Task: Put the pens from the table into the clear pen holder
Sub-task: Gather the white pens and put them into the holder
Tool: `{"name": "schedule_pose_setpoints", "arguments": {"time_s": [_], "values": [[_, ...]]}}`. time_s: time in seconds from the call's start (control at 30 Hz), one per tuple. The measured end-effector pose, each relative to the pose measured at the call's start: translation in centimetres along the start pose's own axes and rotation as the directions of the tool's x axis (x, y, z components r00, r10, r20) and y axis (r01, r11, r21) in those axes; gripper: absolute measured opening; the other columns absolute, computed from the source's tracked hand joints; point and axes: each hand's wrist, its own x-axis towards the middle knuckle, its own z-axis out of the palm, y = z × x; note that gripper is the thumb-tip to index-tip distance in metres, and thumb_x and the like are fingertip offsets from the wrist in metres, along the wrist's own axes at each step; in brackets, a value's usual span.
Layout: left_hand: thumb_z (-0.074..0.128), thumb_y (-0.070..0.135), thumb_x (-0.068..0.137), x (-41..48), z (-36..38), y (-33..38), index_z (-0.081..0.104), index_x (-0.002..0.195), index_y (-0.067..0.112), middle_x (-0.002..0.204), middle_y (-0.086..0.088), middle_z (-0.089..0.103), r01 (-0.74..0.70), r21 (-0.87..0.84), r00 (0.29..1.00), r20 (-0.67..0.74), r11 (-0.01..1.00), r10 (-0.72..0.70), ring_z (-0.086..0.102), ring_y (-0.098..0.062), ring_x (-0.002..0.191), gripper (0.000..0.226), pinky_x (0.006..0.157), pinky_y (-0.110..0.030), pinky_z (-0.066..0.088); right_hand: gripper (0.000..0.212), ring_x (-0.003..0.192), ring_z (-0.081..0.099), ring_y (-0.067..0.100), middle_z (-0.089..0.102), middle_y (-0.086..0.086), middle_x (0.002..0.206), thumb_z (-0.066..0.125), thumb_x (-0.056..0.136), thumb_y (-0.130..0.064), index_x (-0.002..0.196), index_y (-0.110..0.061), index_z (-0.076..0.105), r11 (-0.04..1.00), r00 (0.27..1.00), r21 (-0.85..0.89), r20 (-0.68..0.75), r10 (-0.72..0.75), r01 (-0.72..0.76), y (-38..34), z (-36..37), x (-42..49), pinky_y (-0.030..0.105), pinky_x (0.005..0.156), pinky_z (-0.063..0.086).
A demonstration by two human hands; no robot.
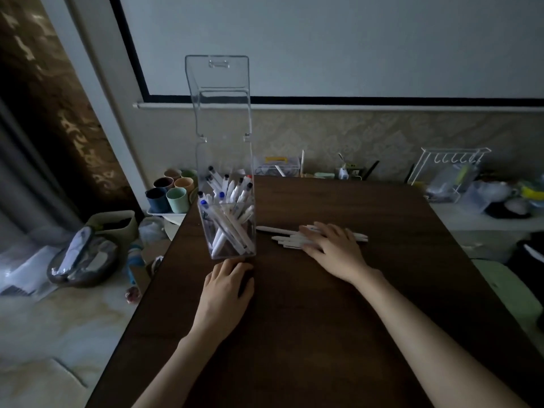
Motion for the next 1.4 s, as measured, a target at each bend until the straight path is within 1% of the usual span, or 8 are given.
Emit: {"name": "schedule_pose_setpoints", "arguments": {"time_s": [0.13, 0.3, 0.47, 0.63, 0.77, 0.9, 1.23, 1.4], "values": [[0.053, 0.024, 0.089, -0.4, -0.3, 0.4, 0.057, 0.117, 0.022, 0.123, 0.001, 0.054, 0.003, -0.047, 1.000, -0.018, 0.999, -0.004, 0.049, -0.019, 0.116, 0.028, 0.098, -0.034, 0.038, 0.050, 0.140, 0.019, 0.029, 0.024, 0.001, 0.154, 0.027, 0.092, -0.057, 0.139, -0.043, 0.024, 0.978, 0.971, 0.065, -0.123, 0.205, -0.198, -2.8, 1.5, -5.4, 0.051, 0.114, 0.011], [0.051, 0.033, 0.090, -2.3, -0.1, 2.5, 0.056, 0.111, 0.024, 0.114, 0.002, 0.056, 0.002, -0.081, 0.999, -0.035, 0.997, -0.005, 0.053, -0.016, 0.106, 0.024, 0.091, -0.032, 0.041, 0.056, 0.138, 0.025, 0.027, 0.022, 0.004, 0.154, 0.027, 0.094, -0.051, 0.145, -0.036, 0.009, 0.967, 0.975, 0.191, -0.111, 0.193, -0.170, -5.1, 1.0, -10.2, 0.043, 0.112, 0.024], [0.040, 0.055, 0.088, -4.3, 0.8, 5.9, 0.056, 0.098, 0.023, 0.106, 0.000, 0.056, 0.228, -0.020, 0.972, -0.055, 0.974, -0.228, 0.049, -0.019, 0.101, 0.038, 0.088, -0.036, 0.038, 0.044, 0.119, 0.049, 0.023, 0.049, 0.009, 0.131, 0.050, 0.092, -0.030, 0.132, -0.014, 0.044, 0.892, 0.940, 0.373, -0.117, 0.320, -0.257, -2.9, -1.0, -11.8, 0.036, 0.096, 0.044], [0.039, 0.063, 0.084, -4.1, 2.7, 8.7, 0.050, 0.112, 0.017, 0.118, -0.005, 0.050, 0.281, -0.006, 0.959, -0.042, 0.960, -0.281, 0.043, -0.025, 0.113, 0.054, 0.094, -0.040, 0.034, 0.030, 0.092, 0.059, 0.021, 0.057, 0.006, 0.102, 0.061, 0.083, -0.020, 0.112, -0.011, 0.058, 0.843, 0.943, 0.469, -0.057, 0.327, -0.264, -4.0, -0.7, -12.1, 0.027, 0.073, 0.043], [0.048, 0.062, 0.080, -2.6, 3.0, 9.3, 0.048, 0.112, 0.014, 0.121, -0.008, 0.047, 0.328, -0.007, 0.944, -0.029, 0.945, -0.328, 0.041, -0.028, 0.116, 0.058, 0.096, -0.041, 0.033, 0.021, 0.091, 0.059, 0.026, 0.057, 0.011, 0.105, 0.057, 0.082, -0.014, 0.102, -0.007, 0.056, 0.843, 0.919, 0.414, -0.033, 0.392, -0.344, -4.8, -0.3, -11.5, 0.036, 0.072, 0.050], [0.052, 0.054, 0.081, -1.7, 2.5, 8.6, 0.052, 0.110, 0.013, 0.120, -0.008, 0.050, 0.335, -0.005, 0.940, 0.066, 0.942, -0.334, 0.042, -0.027, 0.117, 0.051, 0.097, -0.041, 0.033, 0.011, 0.078, 0.052, 0.024, 0.055, 0.011, 0.093, 0.054, 0.082, -0.014, 0.086, -0.007, 0.048, 0.866, 0.919, 0.350, -0.031, 0.393, -0.358, -5.3, -0.8, -11.4, 0.029, 0.054, 0.035], [0.037, 0.024, 0.096, -1.6, 0.9, 8.2, 0.049, 0.100, 0.004, 0.106, -0.014, 0.061, 0.268, -0.027, 0.954, 0.146, 0.963, -0.262, 0.059, -0.032, 0.097, 0.024, 0.069, -0.034, 0.040, 0.034, 0.086, 0.063, 0.032, 0.055, 0.009, 0.077, 0.065, 0.080, -0.035, 0.058, -0.015, 0.049, 0.877, 0.914, 0.297, -0.031, 0.404, -0.377, -4.6, -0.8, -10.8, 0.032, 0.062, 0.041], [0.048, 0.031, 0.091, -1.5, -0.7, 6.3, 0.050, 0.076, 0.014, 0.078, -0.002, 0.056, 0.286, -0.222, 0.952, 0.176, 0.932, -0.250, 0.050, -0.012, 0.065, 0.023, 0.055, -0.025, 0.037, 0.008, 0.094, 0.061, 0.027, 0.061, 0.010, 0.102, 0.059, 0.086, -0.014, 0.088, -0.009, 0.053, 0.889, 0.912, 0.208, 0.034, 0.410, -0.407, -5.3, -1.4, -10.8, 0.033, 0.070, 0.047]]}}
